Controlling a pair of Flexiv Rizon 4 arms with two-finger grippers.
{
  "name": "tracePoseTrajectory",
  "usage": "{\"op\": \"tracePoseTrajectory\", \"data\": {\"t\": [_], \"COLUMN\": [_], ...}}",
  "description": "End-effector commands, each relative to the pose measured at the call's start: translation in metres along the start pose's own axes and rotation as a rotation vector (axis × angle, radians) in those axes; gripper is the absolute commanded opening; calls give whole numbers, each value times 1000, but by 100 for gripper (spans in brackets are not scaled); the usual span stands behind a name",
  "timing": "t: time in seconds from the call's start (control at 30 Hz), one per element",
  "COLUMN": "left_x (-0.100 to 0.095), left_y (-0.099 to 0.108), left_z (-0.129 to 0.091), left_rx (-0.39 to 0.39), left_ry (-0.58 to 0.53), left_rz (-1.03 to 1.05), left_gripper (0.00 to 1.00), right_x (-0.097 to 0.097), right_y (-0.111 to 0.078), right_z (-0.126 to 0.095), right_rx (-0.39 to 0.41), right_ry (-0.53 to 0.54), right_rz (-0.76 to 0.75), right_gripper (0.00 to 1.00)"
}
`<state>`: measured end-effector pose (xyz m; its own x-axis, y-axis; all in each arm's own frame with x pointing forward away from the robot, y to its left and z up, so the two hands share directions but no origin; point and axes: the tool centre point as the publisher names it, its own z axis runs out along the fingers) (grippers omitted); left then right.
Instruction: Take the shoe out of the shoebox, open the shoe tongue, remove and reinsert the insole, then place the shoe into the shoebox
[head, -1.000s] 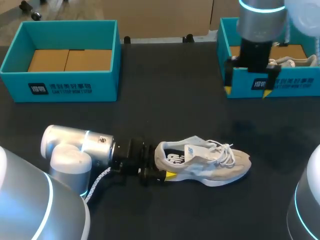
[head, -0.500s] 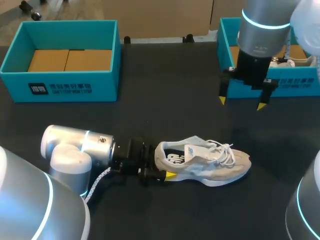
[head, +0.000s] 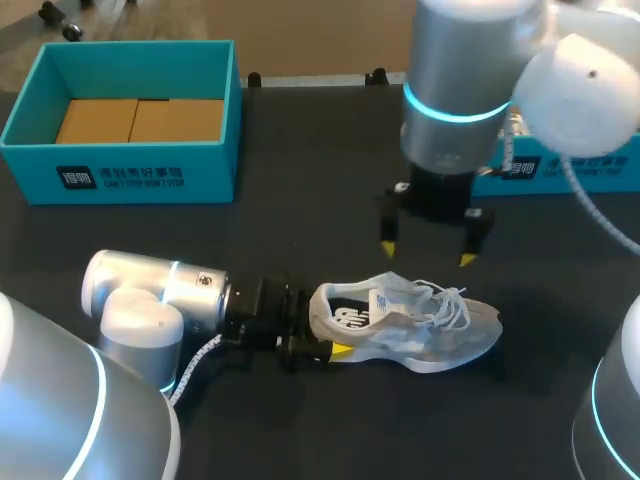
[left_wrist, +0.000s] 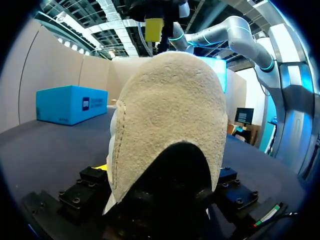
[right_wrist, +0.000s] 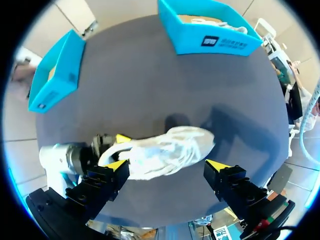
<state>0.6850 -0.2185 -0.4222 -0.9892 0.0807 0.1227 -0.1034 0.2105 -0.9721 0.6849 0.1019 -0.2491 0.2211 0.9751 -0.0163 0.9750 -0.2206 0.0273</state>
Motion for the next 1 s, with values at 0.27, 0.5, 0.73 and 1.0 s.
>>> {"op": "tracePoseTrajectory", "data": {"t": [0.27, 0.5, 0.73, 1.0], "left_x": [0, 0, 0, 0], "left_y": [0, 0, 0, 0], "left_z": [1, 1, 1, 1], "left_rx": [-1, -1, -1, -1], "left_ry": [-2, -2, -2, -2], "left_rz": [0, 0, 0, 0], "left_gripper": [0, 0, 0, 0], "right_x": [18, 49, 59, 65], "right_y": [0, -10, -22, -25], "right_z": [9, 31, 43, 60], "right_rx": [4, 25, 7, -30], "right_ry": [-22, -132, -100, -193], "right_rz": [-3, -83, -123, -118], "right_gripper": [100, 100, 100, 100]}}
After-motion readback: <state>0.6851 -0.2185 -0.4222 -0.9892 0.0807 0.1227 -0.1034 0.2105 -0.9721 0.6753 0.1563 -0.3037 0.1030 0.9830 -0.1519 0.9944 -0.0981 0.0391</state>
